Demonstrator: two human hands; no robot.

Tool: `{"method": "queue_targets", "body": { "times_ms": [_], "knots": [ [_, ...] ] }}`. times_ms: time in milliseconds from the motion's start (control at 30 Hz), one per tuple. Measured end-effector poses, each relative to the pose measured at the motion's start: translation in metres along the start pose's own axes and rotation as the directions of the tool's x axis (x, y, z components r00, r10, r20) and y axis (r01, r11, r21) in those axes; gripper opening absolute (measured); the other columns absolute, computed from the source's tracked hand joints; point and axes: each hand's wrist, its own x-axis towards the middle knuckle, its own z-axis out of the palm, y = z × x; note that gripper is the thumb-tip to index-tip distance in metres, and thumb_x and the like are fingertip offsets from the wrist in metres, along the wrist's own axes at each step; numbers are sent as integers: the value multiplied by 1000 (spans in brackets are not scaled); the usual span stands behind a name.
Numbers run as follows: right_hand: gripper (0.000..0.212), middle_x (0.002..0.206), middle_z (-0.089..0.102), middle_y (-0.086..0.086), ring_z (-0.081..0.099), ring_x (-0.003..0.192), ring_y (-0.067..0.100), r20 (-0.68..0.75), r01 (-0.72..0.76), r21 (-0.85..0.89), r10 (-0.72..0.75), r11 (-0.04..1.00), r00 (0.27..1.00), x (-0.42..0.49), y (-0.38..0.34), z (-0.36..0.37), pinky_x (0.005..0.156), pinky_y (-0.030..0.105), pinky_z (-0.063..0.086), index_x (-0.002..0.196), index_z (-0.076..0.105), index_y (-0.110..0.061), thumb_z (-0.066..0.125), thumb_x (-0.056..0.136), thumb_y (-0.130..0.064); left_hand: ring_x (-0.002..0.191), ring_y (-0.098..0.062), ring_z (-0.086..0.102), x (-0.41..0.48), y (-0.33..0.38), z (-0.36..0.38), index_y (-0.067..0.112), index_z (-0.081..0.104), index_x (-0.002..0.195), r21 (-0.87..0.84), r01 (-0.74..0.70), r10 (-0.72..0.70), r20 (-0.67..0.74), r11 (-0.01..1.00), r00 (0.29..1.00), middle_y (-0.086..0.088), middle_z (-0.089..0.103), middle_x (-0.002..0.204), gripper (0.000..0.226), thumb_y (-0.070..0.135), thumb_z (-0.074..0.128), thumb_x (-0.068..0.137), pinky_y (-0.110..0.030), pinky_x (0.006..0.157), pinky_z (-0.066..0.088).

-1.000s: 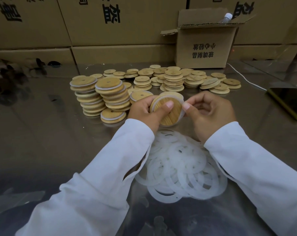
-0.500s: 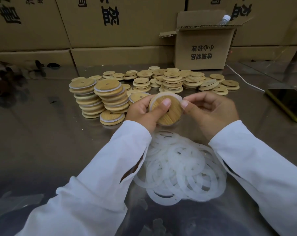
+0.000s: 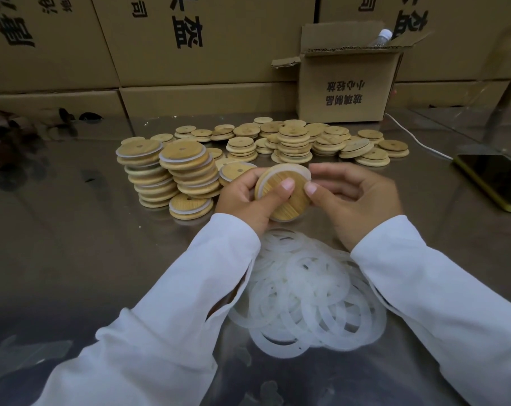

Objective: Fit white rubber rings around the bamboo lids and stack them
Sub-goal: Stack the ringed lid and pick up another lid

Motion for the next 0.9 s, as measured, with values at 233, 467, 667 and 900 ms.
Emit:
{"method": "queue_targets", "body": {
  "times_ms": [233,467,667,900],
  "knots": [
    [23,85,70,-14,66,81,5,-4,112,-219,-116,969,993,-3,-1,0,79,31,55,86,68,-35,70,78,-14,70,-14,63,-1,1,1,19,64,83,184,-83,90,-29,979,996,5,67,69,12,8,67,79,-26,65,54],
    [21,81,67,-8,65,80,14,81,30,-228,-12,973,997,2,-4,-2,83,35,53,74,63,-30,70,78,-10,74,-12,60,-2,5,-1,19,63,83,311,-126,129,9,942,992,1,64,77,13,6,66,80,-27,72,53],
    [20,80,67,-9,65,82,14,147,8,-224,25,975,989,4,-9,-9,78,23,51,72,63,-29,70,79,-11,69,2,58,-2,8,-2,21,63,85,404,-171,177,22,899,984,9,63,77,16,6,67,80,-14,66,49],
    [25,67,64,-13,58,62,3,21,24,-271,-19,962,1000,3,-4,-4,63,13,48,63,61,-31,73,76,-14,81,-9,60,-5,8,1,16,64,95,463,-184,200,15,867,980,7,64,84,16,10,68,80,-22,75,51]
  ]
}}
